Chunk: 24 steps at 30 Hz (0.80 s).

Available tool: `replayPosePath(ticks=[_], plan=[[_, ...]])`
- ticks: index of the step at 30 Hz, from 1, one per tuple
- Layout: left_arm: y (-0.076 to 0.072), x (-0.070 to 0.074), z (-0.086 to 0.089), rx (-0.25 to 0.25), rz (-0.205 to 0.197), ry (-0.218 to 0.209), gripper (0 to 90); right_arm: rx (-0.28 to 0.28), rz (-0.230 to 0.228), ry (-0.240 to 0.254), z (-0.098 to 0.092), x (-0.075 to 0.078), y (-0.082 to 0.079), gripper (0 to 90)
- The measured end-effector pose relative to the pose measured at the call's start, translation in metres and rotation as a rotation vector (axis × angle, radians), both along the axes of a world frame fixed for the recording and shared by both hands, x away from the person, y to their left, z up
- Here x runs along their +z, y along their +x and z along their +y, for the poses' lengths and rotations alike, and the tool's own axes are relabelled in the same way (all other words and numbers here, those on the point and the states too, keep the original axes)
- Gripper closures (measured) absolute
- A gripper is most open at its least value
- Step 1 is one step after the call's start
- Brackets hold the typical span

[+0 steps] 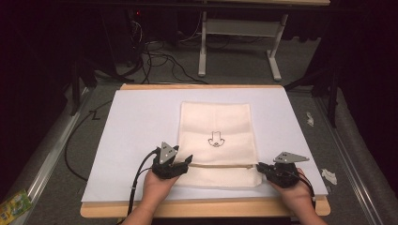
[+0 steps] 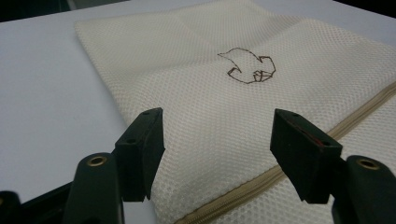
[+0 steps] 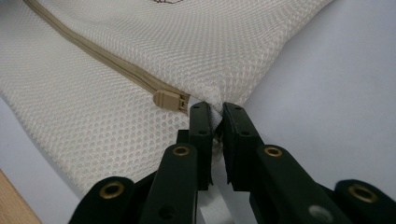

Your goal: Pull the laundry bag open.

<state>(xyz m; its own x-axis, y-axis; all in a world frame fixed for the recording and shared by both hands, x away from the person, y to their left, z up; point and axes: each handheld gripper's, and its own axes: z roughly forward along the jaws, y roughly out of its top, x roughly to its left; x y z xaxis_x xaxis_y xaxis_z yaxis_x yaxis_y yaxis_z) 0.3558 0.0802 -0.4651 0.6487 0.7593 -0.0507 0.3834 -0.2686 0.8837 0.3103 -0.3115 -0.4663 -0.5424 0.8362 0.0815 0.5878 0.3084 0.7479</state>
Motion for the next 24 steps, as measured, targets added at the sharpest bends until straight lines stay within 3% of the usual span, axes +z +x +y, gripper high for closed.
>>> replayPosePath(ticks=[7, 11, 18, 21, 24], plan=[[-0.005, 0.002, -0.004, -0.015, -0.011, -0.018, 38.5, 0.001, -0.025, 0.011, -0.001, 0.006, -0.001, 84.1], [-0.007, 0.003, -0.009, -0.044, 0.013, -0.026, 40.1, -0.001, -0.037, 0.027, -0.001, 0.01, -0.002, 84.1], [-0.012, 0.005, -0.025, -0.098, 0.025, -0.015, 39.6, 0.004, -0.055, 0.029, -0.001, 0.015, -0.002, 84.2], [-0.013, 0.006, -0.034, -0.112, 0.042, -0.034, 39.6, 0.006, -0.061, 0.032, -0.001, 0.016, -0.002, 84.3], [-0.016, 0.01, -0.046, -0.135, 0.03, -0.044, 39.6, 0.009, -0.069, 0.031, -0.001, 0.016, -0.001, 84.5]])
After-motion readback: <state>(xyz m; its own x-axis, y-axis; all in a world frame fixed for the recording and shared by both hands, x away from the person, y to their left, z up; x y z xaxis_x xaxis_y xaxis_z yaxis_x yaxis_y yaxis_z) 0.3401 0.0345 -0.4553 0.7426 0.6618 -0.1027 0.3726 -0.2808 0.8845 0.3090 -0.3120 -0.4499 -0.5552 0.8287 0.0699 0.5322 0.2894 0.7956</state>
